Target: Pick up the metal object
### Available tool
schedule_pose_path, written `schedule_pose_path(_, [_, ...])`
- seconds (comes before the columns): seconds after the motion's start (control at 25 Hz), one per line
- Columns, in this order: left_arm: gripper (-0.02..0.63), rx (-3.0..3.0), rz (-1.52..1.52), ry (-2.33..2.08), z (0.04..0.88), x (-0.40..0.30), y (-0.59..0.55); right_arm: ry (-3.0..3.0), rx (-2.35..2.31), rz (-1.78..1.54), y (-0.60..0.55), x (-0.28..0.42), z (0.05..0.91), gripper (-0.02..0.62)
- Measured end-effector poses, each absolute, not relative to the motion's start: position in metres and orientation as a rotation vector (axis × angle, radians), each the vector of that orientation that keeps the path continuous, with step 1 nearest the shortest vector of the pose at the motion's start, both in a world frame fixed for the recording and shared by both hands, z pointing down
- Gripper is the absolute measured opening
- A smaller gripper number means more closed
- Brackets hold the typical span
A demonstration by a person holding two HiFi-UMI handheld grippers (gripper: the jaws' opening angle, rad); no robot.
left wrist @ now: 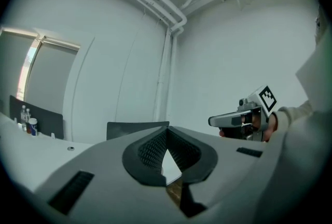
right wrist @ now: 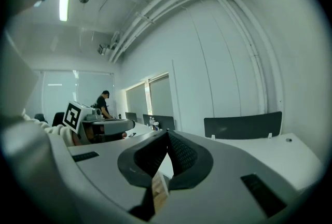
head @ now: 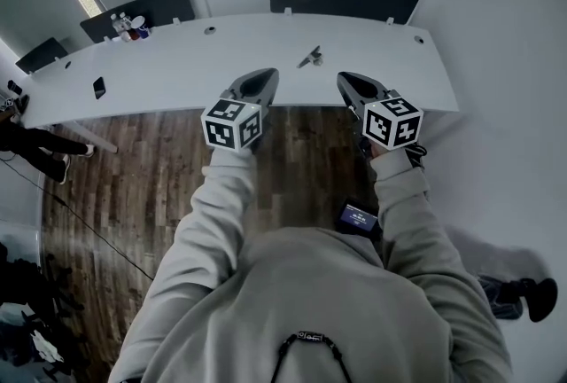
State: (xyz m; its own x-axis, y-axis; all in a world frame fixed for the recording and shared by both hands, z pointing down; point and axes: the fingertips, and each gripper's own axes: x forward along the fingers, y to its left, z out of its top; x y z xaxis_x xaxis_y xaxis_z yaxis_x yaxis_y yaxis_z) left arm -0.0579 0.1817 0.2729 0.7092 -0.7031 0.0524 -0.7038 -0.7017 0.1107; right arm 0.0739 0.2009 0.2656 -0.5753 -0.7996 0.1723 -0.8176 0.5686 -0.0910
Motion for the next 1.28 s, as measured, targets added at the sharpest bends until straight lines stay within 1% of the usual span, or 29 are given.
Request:
schedule_pose_path(0.36, [0.003, 2.770, 0.033, -1.159, 0.284, -0.037, 0.181, -2.753, 1.360, 0.366, 0.192, 0.096, 0.282, 0.020])
schedule_pose_path(0.68, [0.002, 2.733, 0.063, -1.214, 0.301, -0.028, 0.182, -2.789, 1.299, 0.444, 0.187, 0.100, 0.306, 0.020])
schedule_pose_path(0.88, [0.002, 2.715, 0.067, -1.227, 0.308, -0.025, 0.179, -2.869, 1.225, 0.447, 0.193, 0.099, 0.301, 0.019])
schedule_pose_path(1.28, [0.002, 2.756, 0.051, -1.155, 0.298, 0.001, 0.159, -2.831, 1.282, 0.512, 0.183, 0.141, 0.314, 0.020])
